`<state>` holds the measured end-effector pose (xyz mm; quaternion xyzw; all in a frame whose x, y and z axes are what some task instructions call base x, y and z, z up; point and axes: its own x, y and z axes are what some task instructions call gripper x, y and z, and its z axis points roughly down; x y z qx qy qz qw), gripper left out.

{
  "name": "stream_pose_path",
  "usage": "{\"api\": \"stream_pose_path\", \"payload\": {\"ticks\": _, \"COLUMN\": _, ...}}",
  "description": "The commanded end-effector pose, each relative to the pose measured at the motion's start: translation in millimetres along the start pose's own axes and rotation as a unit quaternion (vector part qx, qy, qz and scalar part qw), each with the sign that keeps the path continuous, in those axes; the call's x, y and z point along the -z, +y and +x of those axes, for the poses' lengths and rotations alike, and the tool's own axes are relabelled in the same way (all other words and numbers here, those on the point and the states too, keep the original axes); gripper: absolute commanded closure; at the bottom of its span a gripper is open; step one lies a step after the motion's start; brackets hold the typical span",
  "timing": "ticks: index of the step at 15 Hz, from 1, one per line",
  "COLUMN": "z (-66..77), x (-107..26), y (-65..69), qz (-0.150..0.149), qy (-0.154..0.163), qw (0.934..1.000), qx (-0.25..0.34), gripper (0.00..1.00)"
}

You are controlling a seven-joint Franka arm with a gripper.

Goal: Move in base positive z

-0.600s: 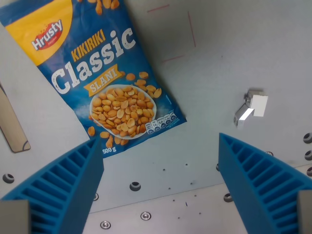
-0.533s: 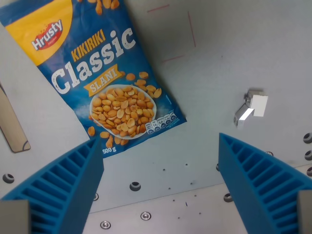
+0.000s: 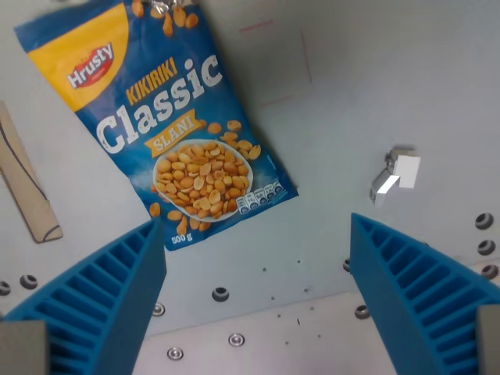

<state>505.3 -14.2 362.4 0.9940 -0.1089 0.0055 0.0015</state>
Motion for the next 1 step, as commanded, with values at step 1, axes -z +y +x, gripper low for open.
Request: {"api": "stream_pose_path", "payload": {"ticks": 1, "z": -3.6, "x": 19.2, "y": 1.0, "qz": -0.001, "qy": -0.008, "qw": 1.0000, "qx": 0.000, "gripper": 0.00}}
